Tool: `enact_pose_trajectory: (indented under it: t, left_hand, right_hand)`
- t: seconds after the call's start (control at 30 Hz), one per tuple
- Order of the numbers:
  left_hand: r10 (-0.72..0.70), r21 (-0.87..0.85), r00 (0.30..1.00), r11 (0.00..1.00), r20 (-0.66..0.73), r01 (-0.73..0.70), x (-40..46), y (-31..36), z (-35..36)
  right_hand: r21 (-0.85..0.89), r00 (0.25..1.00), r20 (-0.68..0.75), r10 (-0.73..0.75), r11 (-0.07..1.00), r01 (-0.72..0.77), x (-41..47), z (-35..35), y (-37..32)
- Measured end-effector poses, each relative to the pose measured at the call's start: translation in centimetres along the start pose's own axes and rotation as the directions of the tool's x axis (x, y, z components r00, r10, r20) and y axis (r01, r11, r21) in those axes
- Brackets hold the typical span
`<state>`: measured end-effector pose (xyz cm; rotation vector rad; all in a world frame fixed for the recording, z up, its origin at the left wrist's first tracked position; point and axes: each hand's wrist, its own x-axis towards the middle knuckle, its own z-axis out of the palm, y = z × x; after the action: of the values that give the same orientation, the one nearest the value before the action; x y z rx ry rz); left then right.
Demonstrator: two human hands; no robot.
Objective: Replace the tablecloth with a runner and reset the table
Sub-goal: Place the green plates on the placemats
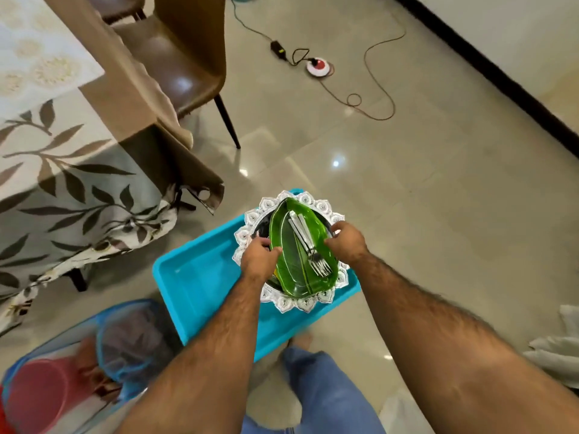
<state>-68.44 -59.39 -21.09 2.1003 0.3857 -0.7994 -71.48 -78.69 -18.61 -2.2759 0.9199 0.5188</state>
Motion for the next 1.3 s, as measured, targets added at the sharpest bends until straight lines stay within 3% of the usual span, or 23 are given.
enact_pose_trajectory:
  t: [0.07,0.2,0.4,0.6,0.83,1.1,1.3]
  left_hand:
    - [-0.027,0.036,0.997,0.999,-0.066,0.029,0.3,-0.1,0.9]
    - [0.069,0.107,0.97,0.993,-0.232,-0.045,-0.1,0.7,2.4]
    - [0.004,0.109,0.992,0.994,-0.129,0.011,0.4,3.8,6.3]
    - [-0.089,0.056,0.973,0.993,-0.213,0.103,0.7,4.9,8.5]
    - [-0.2,-0.078,0.962,0.979,-0.184,0.188,0.5,5.3,9.2]
    - [-0.277,-0.086,0.958,0.959,-0.079,0.27,0.8,5.5,9.3]
    - [-0.242,-0.072,0.966,0.969,-0.096,0.236,0.9,5.3,8.0]
  right_hand:
    - [-0.008,1.0,0.007,-0.011,1.0,0.011,1.5,0.5,0.5]
    - [-0.044,1.0,0.022,-0.011,0.999,0.012,3.3,1.3,0.8]
    - [-0.054,0.995,0.097,0.034,0.998,-0.029,5.0,2.2,0.8]
    - [-0.005,0.988,0.149,0.036,0.999,-0.036,6.0,2.8,1.1]
    - [0.056,0.968,0.25,0.002,0.998,-0.016,5.5,3.2,1.4]
    - [0.132,0.97,0.241,0.01,0.99,-0.043,4.7,3.1,1.7]
    - [0.17,0.974,0.221,0.049,0.982,-0.088,4.4,3.3,1.3]
